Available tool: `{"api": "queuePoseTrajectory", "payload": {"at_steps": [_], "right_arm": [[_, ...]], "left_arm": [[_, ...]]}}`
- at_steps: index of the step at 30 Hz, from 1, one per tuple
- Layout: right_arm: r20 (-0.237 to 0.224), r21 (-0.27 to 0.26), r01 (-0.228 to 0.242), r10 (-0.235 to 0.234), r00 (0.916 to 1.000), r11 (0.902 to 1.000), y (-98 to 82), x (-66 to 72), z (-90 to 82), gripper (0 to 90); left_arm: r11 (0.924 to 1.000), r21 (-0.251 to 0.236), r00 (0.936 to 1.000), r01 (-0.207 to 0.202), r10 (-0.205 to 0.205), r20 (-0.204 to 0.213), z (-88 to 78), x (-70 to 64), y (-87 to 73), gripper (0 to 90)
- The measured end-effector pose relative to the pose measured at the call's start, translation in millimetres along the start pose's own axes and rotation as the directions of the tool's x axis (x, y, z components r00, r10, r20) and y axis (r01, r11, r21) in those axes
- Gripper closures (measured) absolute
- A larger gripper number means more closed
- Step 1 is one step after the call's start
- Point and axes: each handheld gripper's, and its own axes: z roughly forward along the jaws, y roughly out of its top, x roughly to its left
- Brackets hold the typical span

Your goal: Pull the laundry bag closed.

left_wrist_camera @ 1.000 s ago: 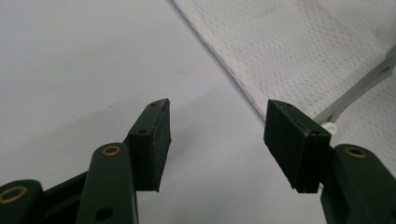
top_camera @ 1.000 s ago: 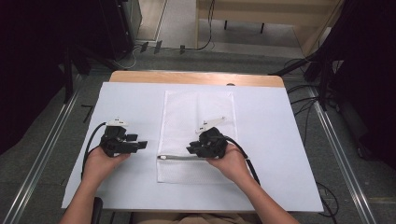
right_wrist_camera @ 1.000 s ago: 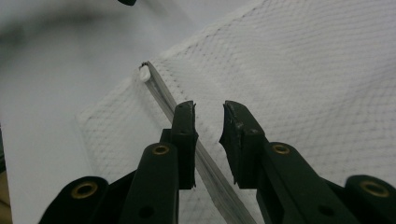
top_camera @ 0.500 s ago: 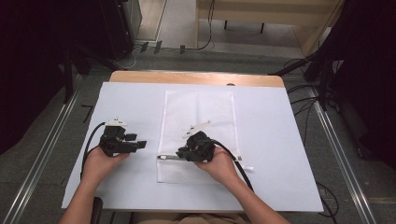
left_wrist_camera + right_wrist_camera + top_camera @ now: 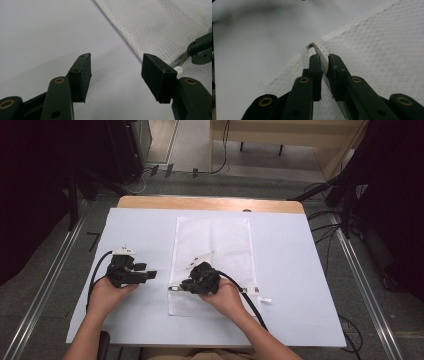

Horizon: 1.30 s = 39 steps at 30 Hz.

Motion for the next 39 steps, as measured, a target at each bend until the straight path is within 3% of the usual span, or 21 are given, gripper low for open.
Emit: {"api": "queuePoseTrajectory", "payload": {"at_steps": [14,20,28,39], "right_arm": [[-0.02,-0.009,-0.013,0.013,0.9997,0.9999,9.8,2.8,17.5,80.1],[-0.03,0.01,0.005,-0.005,0.9995,0.9999,11.8,7.2,22.8,80.1],[-0.011,0.05,0.02,-0.02,0.9997,0.9986,8.7,8.2,34.5,82.2],[-0.016,0.031,0.045,-0.045,0.9989,0.9985,6.2,12.1,36.8,84.8]], "left_arm": [[1.0,-0.005,1.0,0.004,-0.004,0.0,-0.1,1.2,-0.2,41.8],[1.0,-0.003,1.0,0.004,-0.004,0.0,0.1,1.1,-0.2,41.8],[1.0,-0.003,1.0,0.006,-0.006,0.003,0.3,1.1,-0.3,41.8],[1.0,0.001,1.0,-0.002,0.002,0.006,0.9,0.2,0.1,41.8]]}}
